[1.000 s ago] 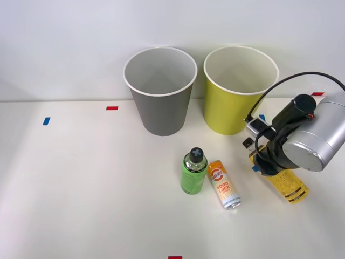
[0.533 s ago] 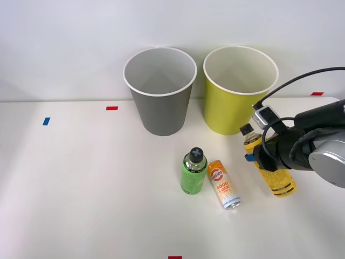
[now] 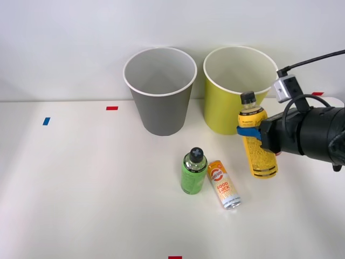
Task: Put cans in the gray bin, plastic bottles in the light green bin
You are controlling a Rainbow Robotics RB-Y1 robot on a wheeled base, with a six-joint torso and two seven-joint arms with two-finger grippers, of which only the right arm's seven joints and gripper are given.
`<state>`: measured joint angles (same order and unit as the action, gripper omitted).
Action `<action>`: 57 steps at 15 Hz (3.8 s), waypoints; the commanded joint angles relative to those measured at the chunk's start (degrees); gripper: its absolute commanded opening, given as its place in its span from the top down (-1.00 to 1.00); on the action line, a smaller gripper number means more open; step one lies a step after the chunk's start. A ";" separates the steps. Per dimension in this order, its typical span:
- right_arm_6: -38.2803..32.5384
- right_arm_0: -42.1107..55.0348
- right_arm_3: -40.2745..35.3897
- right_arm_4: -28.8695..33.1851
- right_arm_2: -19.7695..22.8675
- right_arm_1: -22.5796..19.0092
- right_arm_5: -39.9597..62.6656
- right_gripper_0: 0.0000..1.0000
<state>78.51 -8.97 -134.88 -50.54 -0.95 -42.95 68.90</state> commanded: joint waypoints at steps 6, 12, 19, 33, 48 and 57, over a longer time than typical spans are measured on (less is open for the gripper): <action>-3.89 2.20 -1.79 -6.06 7.02 3.22 -22.50 0.95; -3.89 -5.88 8.67 -6.41 7.10 3.40 -30.41 0.94; 0.41 -18.98 28.27 -4.57 4.56 6.82 -31.81 0.95; 8.23 -22.85 39.79 -4.48 -3.44 7.17 -42.89 -1.00; 11.84 0.09 15.88 -2.28 7.10 3.75 -43.94 -1.00; 15.18 25.58 12.36 1.41 7.10 4.36 -66.53 -1.00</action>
<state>93.13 14.78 -122.51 -49.64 6.15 -38.70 3.74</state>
